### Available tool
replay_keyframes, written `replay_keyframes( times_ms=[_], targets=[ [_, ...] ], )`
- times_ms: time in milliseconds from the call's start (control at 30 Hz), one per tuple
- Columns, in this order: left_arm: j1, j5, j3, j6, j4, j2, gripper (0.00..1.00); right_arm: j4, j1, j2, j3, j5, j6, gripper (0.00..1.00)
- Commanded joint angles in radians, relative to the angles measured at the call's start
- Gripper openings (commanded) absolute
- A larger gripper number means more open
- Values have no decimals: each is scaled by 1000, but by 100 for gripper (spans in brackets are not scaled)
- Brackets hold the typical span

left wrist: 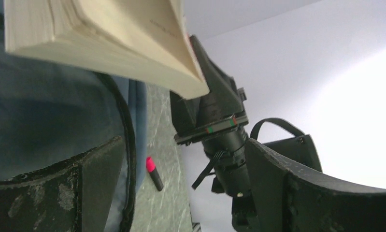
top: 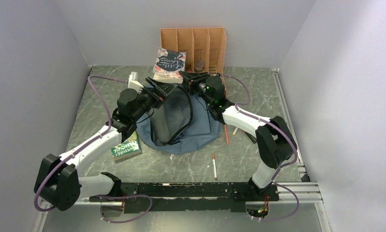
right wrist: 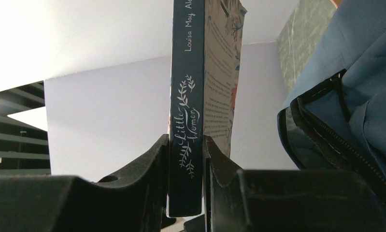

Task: Pack the student bag
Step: Pick up the book from the center of the board.

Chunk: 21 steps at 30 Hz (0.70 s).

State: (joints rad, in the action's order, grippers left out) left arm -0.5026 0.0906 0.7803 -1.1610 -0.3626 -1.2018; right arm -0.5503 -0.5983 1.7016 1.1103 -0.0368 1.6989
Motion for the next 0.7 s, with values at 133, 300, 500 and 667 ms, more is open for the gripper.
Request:
replay_keyframes(
  times_ms=[133, 300, 500, 667],
  targets=[
    [-27, -139, -1, -12, -260, -63, 97, -145, -12, -67, -20, 7, 45, 0],
    [-30, -158, 32, -6, -267, -115, 98, -158, -15, -71, -28, 26, 53, 0],
    [-29, -189, 33, -5, -312, -161, 97, -169, -15, -78, -46, 33, 57, 0],
    [-28, -212, 61, -2, -308, -168, 98, -147, -17, -103, -70, 30, 28, 0]
  ],
)
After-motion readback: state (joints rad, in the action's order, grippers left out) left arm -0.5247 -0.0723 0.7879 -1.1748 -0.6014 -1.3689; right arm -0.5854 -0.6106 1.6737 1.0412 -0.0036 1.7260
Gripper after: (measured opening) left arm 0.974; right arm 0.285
